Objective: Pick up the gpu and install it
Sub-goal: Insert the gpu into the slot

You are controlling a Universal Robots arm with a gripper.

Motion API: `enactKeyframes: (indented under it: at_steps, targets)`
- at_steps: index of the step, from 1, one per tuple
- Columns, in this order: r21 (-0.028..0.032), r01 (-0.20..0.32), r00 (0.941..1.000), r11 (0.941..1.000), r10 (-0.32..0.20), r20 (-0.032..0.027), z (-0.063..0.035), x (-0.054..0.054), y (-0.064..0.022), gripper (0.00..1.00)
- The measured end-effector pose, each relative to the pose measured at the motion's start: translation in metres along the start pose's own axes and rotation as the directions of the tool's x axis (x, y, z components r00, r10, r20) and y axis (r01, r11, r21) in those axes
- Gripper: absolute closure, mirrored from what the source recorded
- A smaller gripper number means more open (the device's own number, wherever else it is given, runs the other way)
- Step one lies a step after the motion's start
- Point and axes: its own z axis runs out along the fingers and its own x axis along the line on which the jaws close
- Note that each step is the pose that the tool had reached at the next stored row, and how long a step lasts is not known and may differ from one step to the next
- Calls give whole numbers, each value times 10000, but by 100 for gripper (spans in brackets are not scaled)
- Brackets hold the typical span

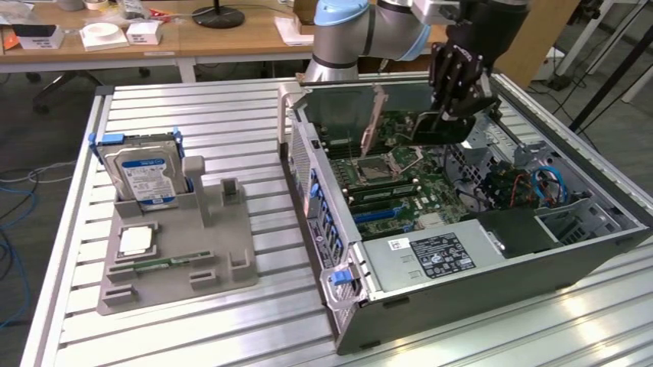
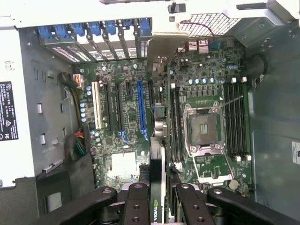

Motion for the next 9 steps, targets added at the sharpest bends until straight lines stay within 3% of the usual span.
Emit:
enactKeyframes:
  at_steps: [9]
  targets:
    - [26,1,10000,10000,-1,3,17,3,24,74]
